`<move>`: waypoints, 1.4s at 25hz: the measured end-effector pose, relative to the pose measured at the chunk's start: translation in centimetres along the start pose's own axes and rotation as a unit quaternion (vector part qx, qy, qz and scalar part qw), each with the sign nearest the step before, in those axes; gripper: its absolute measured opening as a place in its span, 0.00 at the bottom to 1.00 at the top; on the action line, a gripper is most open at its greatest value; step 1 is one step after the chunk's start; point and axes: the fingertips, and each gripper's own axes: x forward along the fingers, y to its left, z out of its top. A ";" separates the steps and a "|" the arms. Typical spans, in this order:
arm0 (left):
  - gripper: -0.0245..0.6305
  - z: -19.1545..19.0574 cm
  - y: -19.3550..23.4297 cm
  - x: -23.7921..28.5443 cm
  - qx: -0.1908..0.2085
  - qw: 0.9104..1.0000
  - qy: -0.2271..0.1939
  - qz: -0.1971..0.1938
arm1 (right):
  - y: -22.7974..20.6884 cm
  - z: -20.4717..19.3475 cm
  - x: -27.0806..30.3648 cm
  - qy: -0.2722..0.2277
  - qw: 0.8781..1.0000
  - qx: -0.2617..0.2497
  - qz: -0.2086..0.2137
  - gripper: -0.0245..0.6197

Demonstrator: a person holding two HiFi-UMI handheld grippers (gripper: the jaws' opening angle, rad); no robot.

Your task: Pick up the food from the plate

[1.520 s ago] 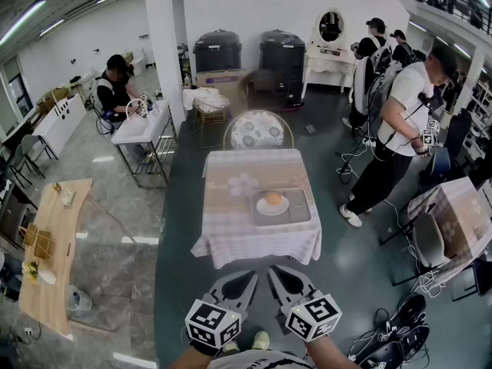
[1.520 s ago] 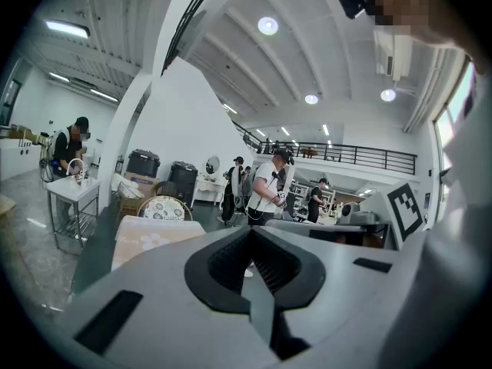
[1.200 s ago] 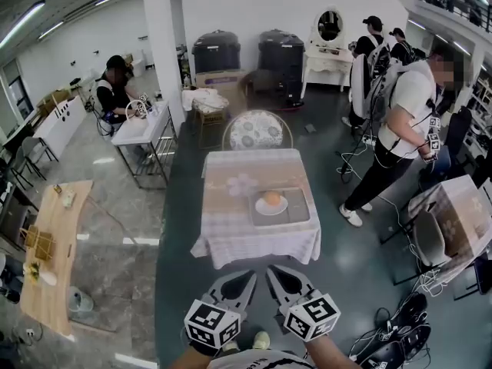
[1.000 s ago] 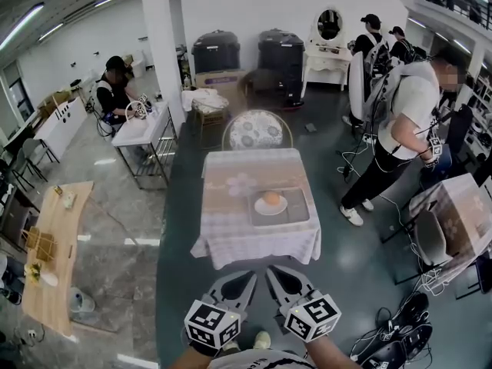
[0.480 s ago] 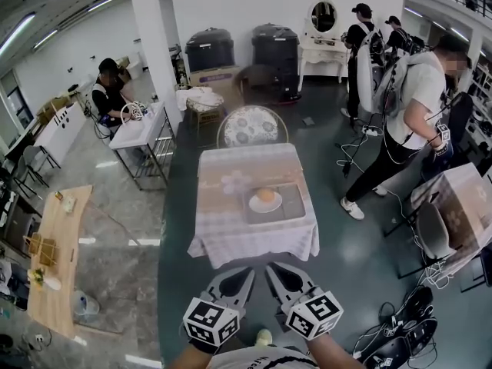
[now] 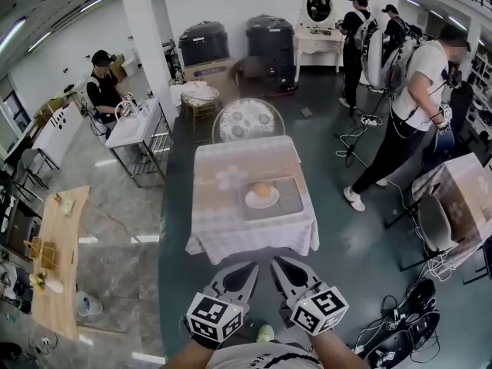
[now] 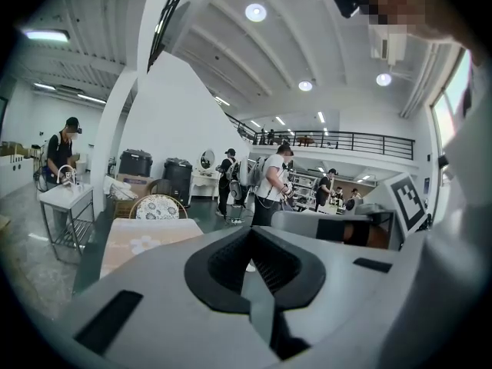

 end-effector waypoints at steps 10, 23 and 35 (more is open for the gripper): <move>0.04 0.4 4.7 4.1 -0.013 1.000 0.006 -0.014 | -3.4 0.0 4.9 0.012 1.000 0.002 -0.020 0.07; 0.04 1.6 17.4 12.1 -0.009 0.998 0.040 -0.037 | -9.6 1.4 17.7 0.019 0.997 0.008 -0.074 0.07; 0.04 -0.8 22.6 21.1 0.061 0.991 0.099 -0.072 | -17.0 1.6 21.4 0.025 0.990 0.032 -0.138 0.07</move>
